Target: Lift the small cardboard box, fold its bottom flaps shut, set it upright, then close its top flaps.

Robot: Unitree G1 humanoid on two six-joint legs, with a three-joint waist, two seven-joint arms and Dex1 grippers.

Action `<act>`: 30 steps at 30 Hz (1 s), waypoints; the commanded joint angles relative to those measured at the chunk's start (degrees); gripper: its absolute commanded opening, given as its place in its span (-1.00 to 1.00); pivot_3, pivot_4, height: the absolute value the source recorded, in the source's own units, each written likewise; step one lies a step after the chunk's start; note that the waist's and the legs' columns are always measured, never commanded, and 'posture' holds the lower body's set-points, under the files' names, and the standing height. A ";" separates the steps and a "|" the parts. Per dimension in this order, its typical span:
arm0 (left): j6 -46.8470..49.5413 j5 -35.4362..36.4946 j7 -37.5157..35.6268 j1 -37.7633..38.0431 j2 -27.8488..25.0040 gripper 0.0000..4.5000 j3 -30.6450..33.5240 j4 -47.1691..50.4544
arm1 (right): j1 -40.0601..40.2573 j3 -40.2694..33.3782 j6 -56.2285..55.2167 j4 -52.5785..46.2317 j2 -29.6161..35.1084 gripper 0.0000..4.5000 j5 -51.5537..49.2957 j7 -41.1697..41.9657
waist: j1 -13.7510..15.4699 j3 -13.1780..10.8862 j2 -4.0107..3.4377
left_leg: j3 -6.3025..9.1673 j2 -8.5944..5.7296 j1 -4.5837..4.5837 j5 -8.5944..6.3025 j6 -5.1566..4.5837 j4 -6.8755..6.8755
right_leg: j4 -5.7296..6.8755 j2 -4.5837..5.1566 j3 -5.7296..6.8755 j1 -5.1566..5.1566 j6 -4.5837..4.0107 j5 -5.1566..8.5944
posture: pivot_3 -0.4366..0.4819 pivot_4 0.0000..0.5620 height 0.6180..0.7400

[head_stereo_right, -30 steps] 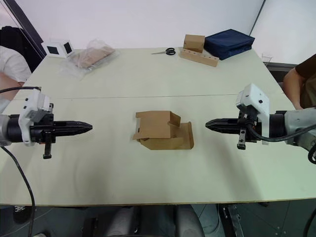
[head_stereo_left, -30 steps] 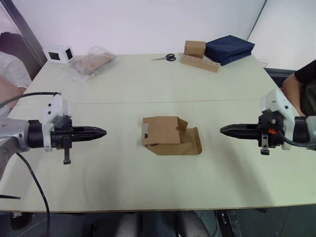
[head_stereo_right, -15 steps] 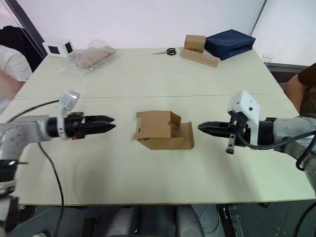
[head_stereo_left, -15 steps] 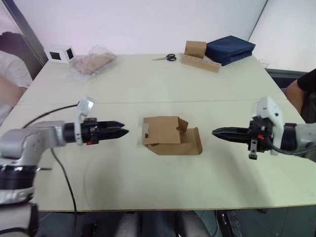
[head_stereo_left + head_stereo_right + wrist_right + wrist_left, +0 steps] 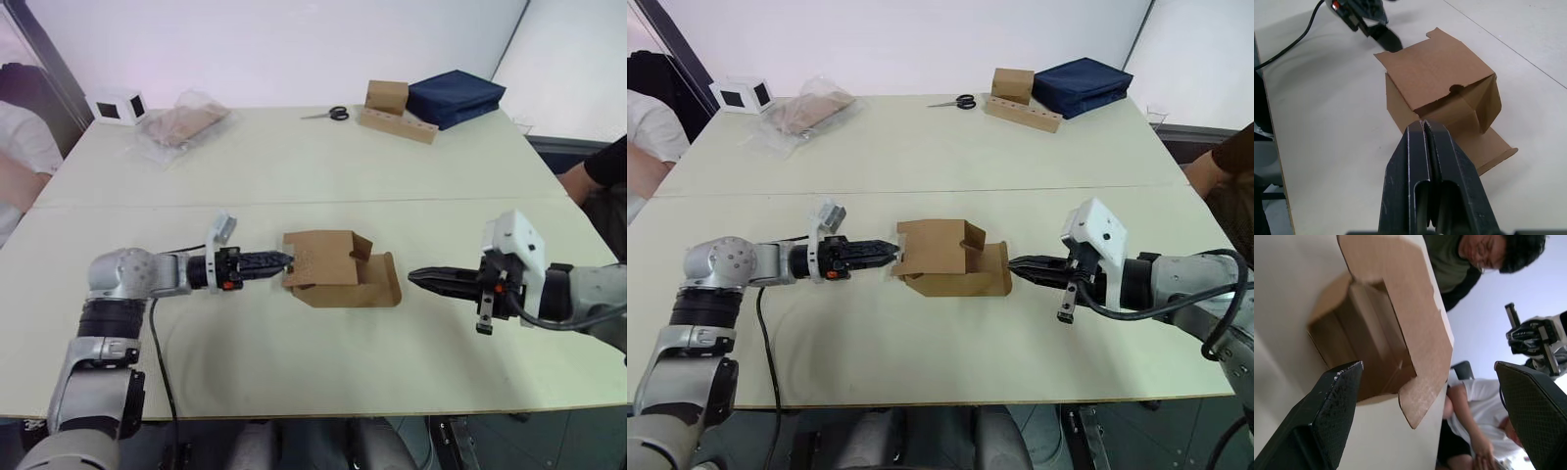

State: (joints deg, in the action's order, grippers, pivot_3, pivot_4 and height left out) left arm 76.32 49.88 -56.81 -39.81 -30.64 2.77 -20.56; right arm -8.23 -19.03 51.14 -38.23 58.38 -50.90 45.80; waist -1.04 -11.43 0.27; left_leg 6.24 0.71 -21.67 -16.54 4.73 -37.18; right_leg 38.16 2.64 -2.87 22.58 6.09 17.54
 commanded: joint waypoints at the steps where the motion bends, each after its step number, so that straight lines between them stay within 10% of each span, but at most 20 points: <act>1: 1.03 -0.33 -0.39 -3.23 1.40 0.97 0.52 -2.31 | 0.25 -2.18 -0.27 -2.19 -0.13 -1.00 -1.13 -1.28 | 0.03 0.00 0.00 | 0.00 0.00 0.00 0.00 0.00 0.00 | 0.00 0.00 0.00 0.00 0.00 0.00 | -0.05 -0.47 1.00; 24: -4.62 -7.95 -5.04 -12.24 10.99 0.97 -0.54 -18.54 | 1.67 -2.75 -0.40 -4.78 0.36 -1.00 -3.38 -5.59 | -0.01 0.01 0.01 | 0.01 -0.03 -0.03 0.01 0.02 -0.02 | 0.00 0.00 0.01 0.01 0.01 0.00 | -0.05 -0.47 1.00; 30: -4.68 -8.75 -6.54 -12.15 11.02 0.12 -1.07 -18.16 | 1.50 -2.33 -0.56 -4.77 0.37 -1.00 -3.56 -6.22 | 0.03 0.01 0.01 | 0.01 -0.03 -0.03 0.01 0.02 -0.02 | 0.00 0.01 0.01 0.01 0.01 0.00 | -0.05 -0.47 1.00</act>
State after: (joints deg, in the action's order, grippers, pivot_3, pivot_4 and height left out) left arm 71.91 41.17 -62.30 -50.50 -19.60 1.17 -39.63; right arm -6.49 -19.39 51.13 -41.35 58.41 -53.90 39.74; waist -1.02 -11.42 0.29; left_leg 6.25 0.68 -21.70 -16.52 4.75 -37.20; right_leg 38.15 2.65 -2.86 22.59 6.09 17.54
